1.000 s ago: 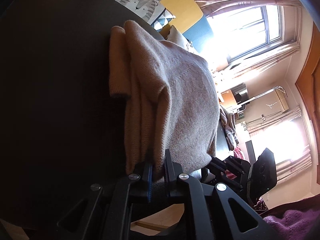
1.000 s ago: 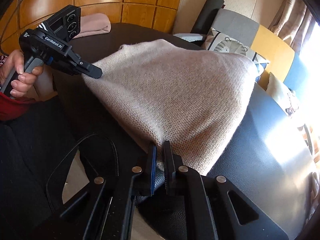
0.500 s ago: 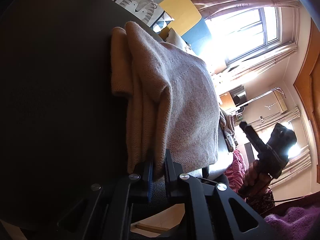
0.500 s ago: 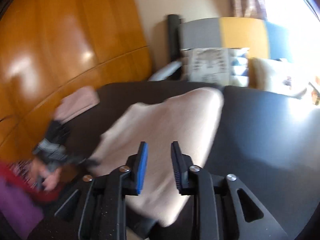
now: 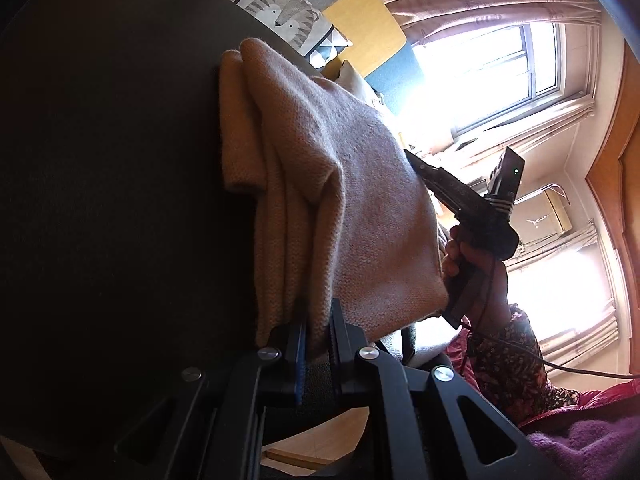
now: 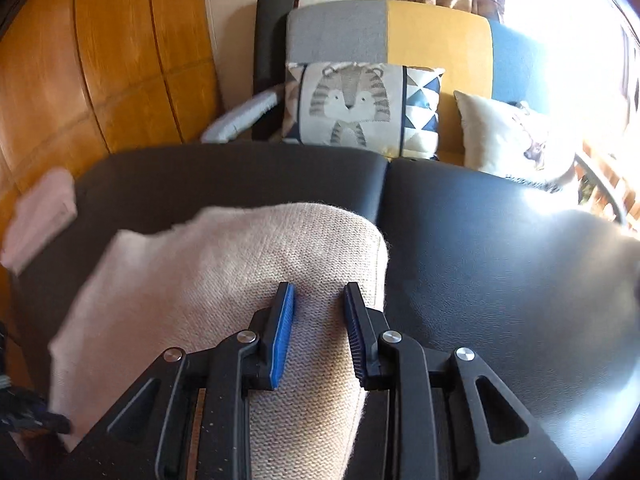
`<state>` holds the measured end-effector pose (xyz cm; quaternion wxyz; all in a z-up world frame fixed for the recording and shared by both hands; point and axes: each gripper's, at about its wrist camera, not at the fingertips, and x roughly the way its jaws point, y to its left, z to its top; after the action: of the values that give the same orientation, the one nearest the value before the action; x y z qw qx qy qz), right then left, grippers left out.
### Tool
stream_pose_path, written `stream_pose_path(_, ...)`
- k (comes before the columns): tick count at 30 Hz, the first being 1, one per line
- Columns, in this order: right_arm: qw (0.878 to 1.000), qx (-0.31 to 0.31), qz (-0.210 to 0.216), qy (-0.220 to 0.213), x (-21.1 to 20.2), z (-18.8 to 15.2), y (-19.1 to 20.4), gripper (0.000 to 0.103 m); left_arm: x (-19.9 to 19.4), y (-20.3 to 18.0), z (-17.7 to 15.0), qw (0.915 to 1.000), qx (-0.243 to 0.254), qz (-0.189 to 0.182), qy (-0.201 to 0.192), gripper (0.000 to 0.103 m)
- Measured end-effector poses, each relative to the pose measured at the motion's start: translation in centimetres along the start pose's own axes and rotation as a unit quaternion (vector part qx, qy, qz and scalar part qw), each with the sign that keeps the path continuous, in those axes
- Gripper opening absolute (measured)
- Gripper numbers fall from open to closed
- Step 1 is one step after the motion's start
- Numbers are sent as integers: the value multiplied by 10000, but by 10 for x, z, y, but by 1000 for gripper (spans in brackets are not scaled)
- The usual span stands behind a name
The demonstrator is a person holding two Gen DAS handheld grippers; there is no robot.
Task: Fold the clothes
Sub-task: 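Press the folded sweater flat with both open grippers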
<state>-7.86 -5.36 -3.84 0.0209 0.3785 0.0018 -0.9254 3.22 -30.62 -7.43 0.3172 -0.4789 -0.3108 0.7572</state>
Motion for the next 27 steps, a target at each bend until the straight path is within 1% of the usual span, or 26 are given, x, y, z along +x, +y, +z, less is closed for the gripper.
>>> stream_pose_path(2, 10000, 46, -39, 26, 0, -7, -4, 28, -1, 0, -1, 10000, 8, 5, -20, 10)
stream_pose_path(5, 9992, 371, 138, 33, 1, -17, -22, 27, -3, 0, -2, 10000, 43, 34, -41, 10)
stream_pose_path(9, 9940, 877, 660, -4, -6, -16, -40, 30, -6, -1, -1, 10000, 42, 37, -31, 10)
stream_pose_path(10, 9929, 912, 761, -99, -13, -14, -41, 30, -7, -2, -1, 10000, 50, 56, -23, 10)
stream_pose_path(13, 9898, 873, 882, -706, -41, -10, -36, 30, -8, -7, -1, 9998, 160, 150, 11, 10)
stream_pose_path(14, 9898, 807, 881, -772, -46, -7, -31, 30, -8, -8, 0, 9997, 180, 167, 18, 10)
stream_pose_path(18, 9956, 350, 806, -322, -33, 1, 2, 30, -7, -6, 1, 10000, 21, 67, -41, 10)
stream_pose_path(20, 9972, 89, 695, -263, -24, -2, 24, 31, -7, -2, -1, 10000, -60, 9, -70, 10)
stream_pose_path(22, 9976, -522, 381, -236, -19, -5, 52, 31, -8, 0, -2, 9999, -125, -40, -105, 10)
stream_pose_path(23, 9958, -863, 203, -222, -17, -7, 66, 31, -8, 2, -3, 9998, -156, -65, -125, 10)
stream_pose_path(24, 9943, -1036, 76, -234, -15, -8, 74, 31, -9, 4, -3, 9996, -208, -101, -142, 10)
stream_pose_path(26, 9924, -1194, -118, -287, -13, -12, 82, 31, -11, 6, -4, 9993, -291, -157, -165, 10)
stream_pose_path(27, 9931, -1130, -91, -310, -13, -12, 80, 31, -13, 6, -4, 9993, -302, -145, -167, 10)
